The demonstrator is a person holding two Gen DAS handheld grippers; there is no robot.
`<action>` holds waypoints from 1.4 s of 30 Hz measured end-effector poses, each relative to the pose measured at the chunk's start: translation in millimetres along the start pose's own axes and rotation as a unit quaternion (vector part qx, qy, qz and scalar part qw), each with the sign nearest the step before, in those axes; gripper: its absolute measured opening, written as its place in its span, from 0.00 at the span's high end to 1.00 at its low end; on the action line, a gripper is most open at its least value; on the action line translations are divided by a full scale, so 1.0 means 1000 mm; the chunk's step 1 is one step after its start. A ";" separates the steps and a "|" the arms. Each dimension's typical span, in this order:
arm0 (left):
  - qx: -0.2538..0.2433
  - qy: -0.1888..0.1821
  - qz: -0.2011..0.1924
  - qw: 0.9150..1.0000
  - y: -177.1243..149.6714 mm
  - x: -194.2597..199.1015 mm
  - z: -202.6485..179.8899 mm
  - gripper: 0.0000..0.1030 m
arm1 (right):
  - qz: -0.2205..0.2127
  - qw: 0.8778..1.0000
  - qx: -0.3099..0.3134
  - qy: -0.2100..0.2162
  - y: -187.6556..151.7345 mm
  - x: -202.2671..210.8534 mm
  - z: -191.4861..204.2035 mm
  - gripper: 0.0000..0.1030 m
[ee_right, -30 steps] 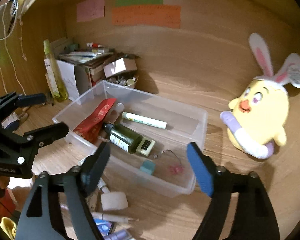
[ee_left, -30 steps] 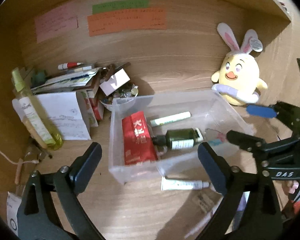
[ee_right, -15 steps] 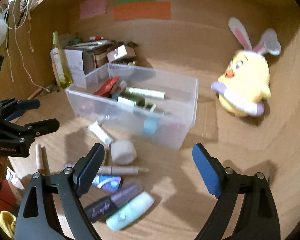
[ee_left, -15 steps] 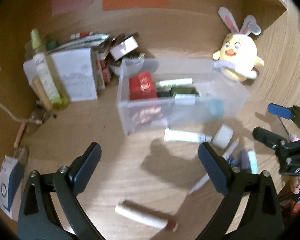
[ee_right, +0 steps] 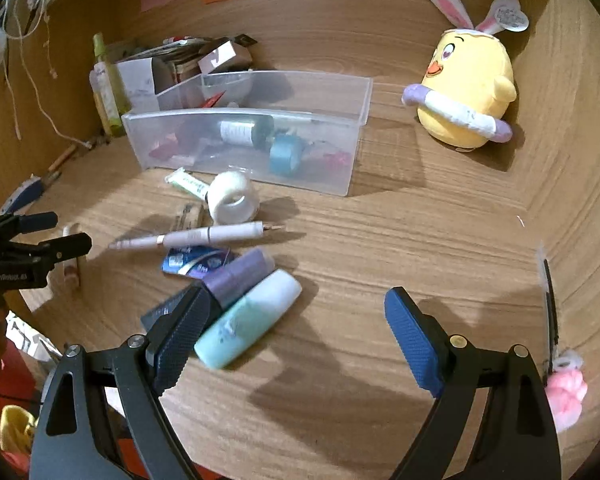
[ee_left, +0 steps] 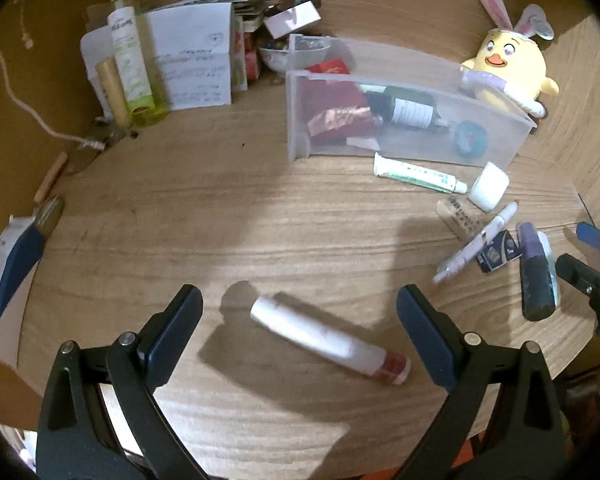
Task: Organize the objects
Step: 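Grasp white tube with left tool while right tool grasps mint bottle, then drop white tube in box with left tool while right tool drops mint bottle in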
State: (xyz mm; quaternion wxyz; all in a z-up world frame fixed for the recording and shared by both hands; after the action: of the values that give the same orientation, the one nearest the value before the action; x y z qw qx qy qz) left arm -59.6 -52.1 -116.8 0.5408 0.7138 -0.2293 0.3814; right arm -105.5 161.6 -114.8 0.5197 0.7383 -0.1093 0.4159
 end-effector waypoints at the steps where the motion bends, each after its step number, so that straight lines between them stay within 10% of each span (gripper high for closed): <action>1: 0.004 -0.001 0.001 1.000 -0.002 0.001 0.001 0.04 | 0.000 1.000 0.000 0.002 -0.002 0.000 0.001 0.15; 12: 0.026 0.021 -0.002 0.999 -0.020 0.003 0.021 0.07 | 0.004 1.000 -0.024 0.014 -0.011 -0.011 -0.002 0.21; 23: -0.007 0.000 -0.026 1.000 -0.017 0.011 0.008 0.67 | -0.001 1.000 0.006 -0.011 -0.009 -0.016 0.003 0.75; 28: -0.017 -0.005 -0.028 0.999 -0.019 0.013 0.004 0.86 | -0.003 1.000 0.008 -0.010 -0.007 -0.017 0.003 0.78; 42: -0.010 -0.042 -0.069 0.997 0.022 0.031 -0.008 0.86 | -0.053 0.998 -0.020 -0.012 0.023 0.007 -0.012 0.78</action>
State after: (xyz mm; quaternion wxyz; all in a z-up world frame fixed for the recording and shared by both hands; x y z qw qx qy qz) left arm -59.5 -48.5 -77.8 0.5628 0.7378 -0.2058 0.3107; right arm -120.6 164.0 -93.1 0.5542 0.7374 -0.0844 0.3767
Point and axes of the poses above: each gripper's, at about its wrist camera, not at the fingertips, and x roughly against the way its jaws point, z to its left, y to its top, the point moved 8 cm from there along -x, roughly the way its jaws point, and after that the axes turned 10 degrees about x, right-handed, at the moved point
